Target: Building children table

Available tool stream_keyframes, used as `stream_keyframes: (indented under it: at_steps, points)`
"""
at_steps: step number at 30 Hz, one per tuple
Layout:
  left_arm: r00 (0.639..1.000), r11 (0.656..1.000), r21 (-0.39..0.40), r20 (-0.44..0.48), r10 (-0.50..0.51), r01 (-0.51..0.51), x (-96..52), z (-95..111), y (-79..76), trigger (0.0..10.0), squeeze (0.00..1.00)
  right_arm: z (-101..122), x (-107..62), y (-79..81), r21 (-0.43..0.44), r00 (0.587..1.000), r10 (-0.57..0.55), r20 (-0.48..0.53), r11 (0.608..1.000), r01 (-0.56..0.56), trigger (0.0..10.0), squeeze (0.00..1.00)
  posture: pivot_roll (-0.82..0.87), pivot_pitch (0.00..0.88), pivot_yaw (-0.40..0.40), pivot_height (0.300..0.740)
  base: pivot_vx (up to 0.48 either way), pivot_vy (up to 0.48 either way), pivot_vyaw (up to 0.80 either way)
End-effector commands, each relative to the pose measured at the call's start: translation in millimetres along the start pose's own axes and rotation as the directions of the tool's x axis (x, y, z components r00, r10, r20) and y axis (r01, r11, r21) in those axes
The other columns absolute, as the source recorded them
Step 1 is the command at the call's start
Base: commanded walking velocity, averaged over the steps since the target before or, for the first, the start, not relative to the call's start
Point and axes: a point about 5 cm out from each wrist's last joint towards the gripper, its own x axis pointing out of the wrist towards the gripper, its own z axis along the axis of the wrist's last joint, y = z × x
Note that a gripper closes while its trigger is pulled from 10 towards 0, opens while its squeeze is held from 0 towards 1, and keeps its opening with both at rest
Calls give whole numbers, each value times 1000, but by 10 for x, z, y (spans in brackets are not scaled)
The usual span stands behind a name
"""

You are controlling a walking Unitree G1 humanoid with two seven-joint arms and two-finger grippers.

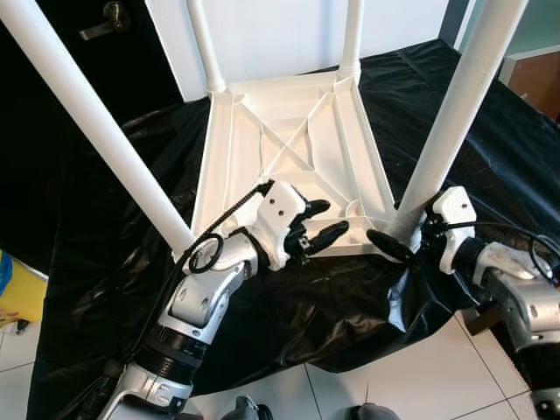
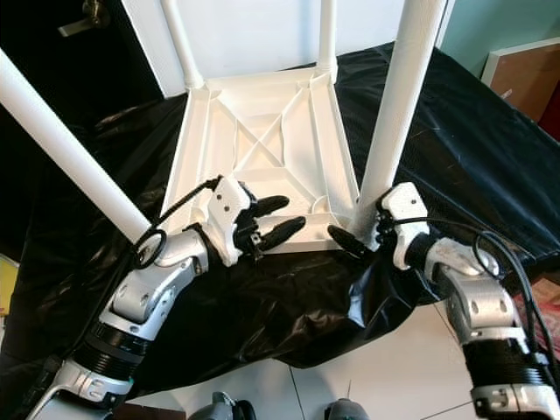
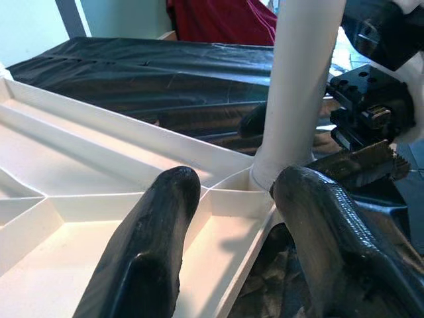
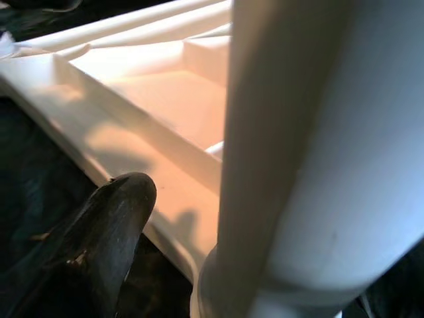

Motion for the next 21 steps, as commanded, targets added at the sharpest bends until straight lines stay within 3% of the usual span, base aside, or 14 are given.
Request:
stream_keyframes:
  at_steps: [1,9,10,11,21]
  points:
    - [999,1000,-8,-15,-29,29,-7,-21,-5,10000,0,-8,57,13,-27,999,49,-17,998,-49,10000,0,-121,107,116,740,0,0,0]
    - [999,999,-5,-19,-33,32,-11,-25,-10,10000,0,66,114,-78,-68,998,59,-18,996,-60,10000,0,-119,106,114,740,0,0,0]
    - [999,999,-4,-19,-32,32,-10,-26,-7,10000,0,77,118,-99,-76,998,62,-20,995,-63,3333,0,-117,104,111,740,0,0,0]
    - [999,1000,-2,-19,-31,31,-9,-24,-6,10000,0,72,112,-119,-81,997,68,-26,994,-70,0,0,-117,103,109,740,0,0,0]
    - [1000,1000,-2,-14,-22,22,-8,-18,-2,10000,0,-25,59,-150,-75,995,76,-60,994,-80,0,0,-117,103,101,740,0,0,0]
